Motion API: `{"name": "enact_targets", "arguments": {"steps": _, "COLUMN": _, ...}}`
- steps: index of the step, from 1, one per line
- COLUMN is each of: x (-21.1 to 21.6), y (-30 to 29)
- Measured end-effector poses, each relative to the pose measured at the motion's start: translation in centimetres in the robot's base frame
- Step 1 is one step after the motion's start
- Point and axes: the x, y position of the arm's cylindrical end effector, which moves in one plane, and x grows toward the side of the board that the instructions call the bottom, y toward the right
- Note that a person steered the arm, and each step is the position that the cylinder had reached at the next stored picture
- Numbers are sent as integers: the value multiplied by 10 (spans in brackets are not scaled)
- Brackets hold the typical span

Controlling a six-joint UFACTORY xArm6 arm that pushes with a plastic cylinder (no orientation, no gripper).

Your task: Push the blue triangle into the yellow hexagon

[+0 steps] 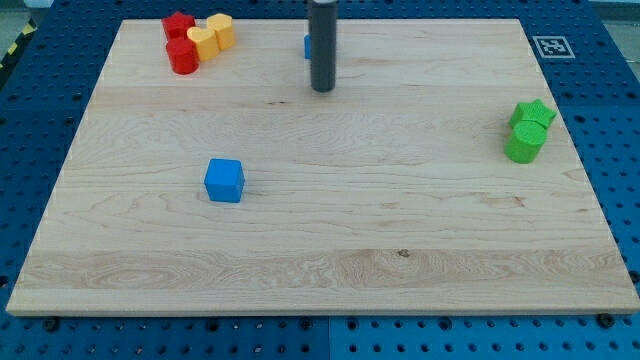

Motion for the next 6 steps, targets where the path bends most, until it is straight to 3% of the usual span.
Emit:
{"name": "enact_targets", "arguments": {"steps": 1, "x": -38, "y": 49}}
{"name": "enact_targets", "arguments": {"steps": 2, "x": -80, "y": 58}}
{"name": "enact_targets", "arguments": {"steps": 5, "x": -81, "y": -120}}
{"name": "enact_targets", "arguments": {"steps": 6, "x": -86, "y": -128}}
